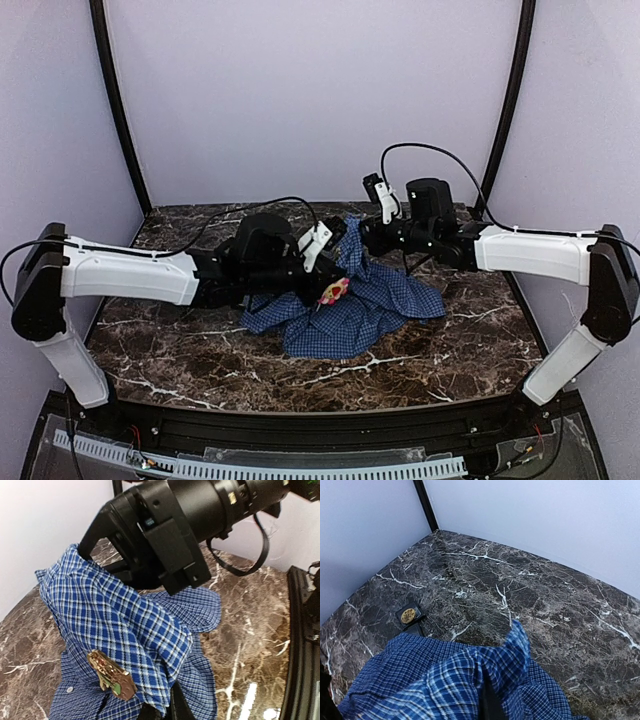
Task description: Remove the brooch from the garment
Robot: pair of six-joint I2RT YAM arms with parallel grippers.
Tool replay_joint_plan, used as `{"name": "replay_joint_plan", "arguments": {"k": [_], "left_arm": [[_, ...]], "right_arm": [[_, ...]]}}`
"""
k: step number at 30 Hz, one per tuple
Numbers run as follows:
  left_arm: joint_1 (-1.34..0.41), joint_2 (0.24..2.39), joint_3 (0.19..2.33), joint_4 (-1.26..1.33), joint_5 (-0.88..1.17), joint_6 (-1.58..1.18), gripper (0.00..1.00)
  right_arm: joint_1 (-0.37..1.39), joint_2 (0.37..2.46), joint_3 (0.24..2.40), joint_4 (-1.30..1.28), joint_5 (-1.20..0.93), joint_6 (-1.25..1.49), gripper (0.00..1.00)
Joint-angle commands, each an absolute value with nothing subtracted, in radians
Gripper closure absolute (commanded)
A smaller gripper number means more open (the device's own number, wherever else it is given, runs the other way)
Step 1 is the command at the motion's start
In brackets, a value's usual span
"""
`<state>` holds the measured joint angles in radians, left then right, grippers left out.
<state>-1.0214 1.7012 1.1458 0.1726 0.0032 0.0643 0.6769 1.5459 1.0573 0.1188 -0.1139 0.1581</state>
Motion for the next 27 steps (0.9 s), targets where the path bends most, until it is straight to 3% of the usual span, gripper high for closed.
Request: {"name": "replay_joint_plan", "arguments": {"k": [1,7,12,16,22,27], "left_arm": [[-0.955,1.630,1.089,0.187,0.381,-0.039,0.99],[-0.877,1.593,1.042,0.264,0.531,-0.151,0.99],[-0.824,1.562,1.021,0.266,0.569,-0.177,0.99],[-0.803,1.581,1.024,0.260,0.627,-0.187,0.99],[-0.780,1.604,1.041,0.251,0.660,-0.181,0.99],[-0.770,1.636,1.084,0.197,0.715,-0.126,0.99]], "right_arm": [[0.646,1.577,1.089,0.109,-0.235,0.153,0.83],[0.645,1.474,0.979,0.129,-0.235,0.183,0.46],[0.645,1.308,0.804,0.176,-0.279,0.238,0.28],[0.646,1.163,0.690,0.203,-0.338,0.302,0.23],[0.647,1.035,0.573,0.355,-0.499,0.452,0.22],[0.698,1.086,0.528,0.550,-0.620,0.550,0.31]]}}
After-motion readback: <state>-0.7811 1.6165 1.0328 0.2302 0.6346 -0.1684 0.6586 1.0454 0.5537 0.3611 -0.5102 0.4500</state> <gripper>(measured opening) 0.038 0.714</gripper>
